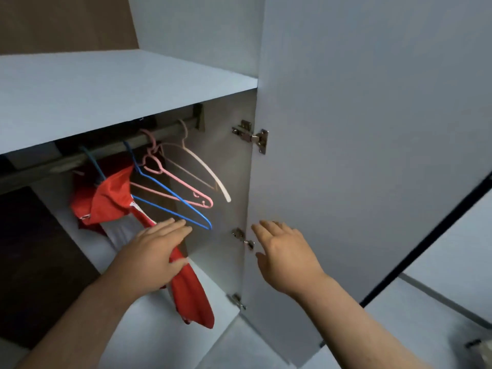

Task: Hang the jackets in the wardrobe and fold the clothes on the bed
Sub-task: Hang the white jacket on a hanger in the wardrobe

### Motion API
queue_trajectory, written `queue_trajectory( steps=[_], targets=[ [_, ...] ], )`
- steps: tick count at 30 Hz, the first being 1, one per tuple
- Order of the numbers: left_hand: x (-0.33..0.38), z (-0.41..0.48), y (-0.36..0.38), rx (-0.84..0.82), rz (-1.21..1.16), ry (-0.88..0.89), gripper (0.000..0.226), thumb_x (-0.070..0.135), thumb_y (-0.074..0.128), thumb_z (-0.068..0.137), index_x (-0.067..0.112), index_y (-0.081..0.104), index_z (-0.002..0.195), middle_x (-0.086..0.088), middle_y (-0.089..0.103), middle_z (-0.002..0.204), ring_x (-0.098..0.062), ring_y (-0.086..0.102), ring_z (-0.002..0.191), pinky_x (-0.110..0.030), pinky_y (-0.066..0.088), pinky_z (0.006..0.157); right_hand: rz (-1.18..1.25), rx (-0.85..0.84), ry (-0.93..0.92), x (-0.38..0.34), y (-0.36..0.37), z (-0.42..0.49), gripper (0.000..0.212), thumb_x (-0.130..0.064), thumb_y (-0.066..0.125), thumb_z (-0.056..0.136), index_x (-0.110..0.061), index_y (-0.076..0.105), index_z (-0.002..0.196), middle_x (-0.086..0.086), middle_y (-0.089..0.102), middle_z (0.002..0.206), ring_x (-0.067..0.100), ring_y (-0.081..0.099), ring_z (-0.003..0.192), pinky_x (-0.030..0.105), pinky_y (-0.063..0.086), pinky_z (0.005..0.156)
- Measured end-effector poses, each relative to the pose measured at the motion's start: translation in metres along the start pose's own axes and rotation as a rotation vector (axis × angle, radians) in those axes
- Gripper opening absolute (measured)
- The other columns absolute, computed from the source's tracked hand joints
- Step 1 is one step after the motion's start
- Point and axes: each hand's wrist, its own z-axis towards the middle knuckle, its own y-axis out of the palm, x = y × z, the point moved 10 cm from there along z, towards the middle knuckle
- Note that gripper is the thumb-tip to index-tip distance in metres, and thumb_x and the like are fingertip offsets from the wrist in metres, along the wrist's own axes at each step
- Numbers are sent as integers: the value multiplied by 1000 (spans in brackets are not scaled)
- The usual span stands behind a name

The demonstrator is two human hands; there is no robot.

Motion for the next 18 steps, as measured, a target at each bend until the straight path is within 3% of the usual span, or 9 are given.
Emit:
queue_trajectory(
  steps=[4,8,10,13,18],
  targets=[
    [103,-3,8,-9,-57,129,64,26,87,71,20,65,131,1,58,140,-20,52,133,-35,36,112,64,67,112,62,-30,-77,51,-28,57,91,-15,50,139,6,51,145,31,49,128,41,45,100],
    [238,-9,34,-65,-38,342,61,27,94,61,22,73,118,2,69,125,-21,66,115,-42,49,99,134,184,298,143,-58,-185,39,-25,66,82,-13,68,120,3,69,115,26,67,95,34,56,79],
    [287,-8,45,-94,-70,388,59,35,86,73,29,66,128,12,59,137,-15,57,126,-34,40,107,141,202,383,177,-65,-227,36,-25,63,85,-15,67,120,1,69,115,26,66,98,35,55,79],
    [381,-6,79,-149,-109,517,60,51,61,91,44,39,147,27,30,153,-1,27,144,-17,15,113,100,189,535,239,-74,-309,45,-34,54,95,-21,54,138,-3,59,135,22,55,119,33,46,97],
    [547,-14,134,-293,-179,707,70,57,53,93,44,20,154,27,12,158,2,11,148,-23,13,118,39,263,816,320,-103,-466,51,-36,54,94,-19,50,142,-1,56,140,24,52,125,35,42,104]
  ],
)
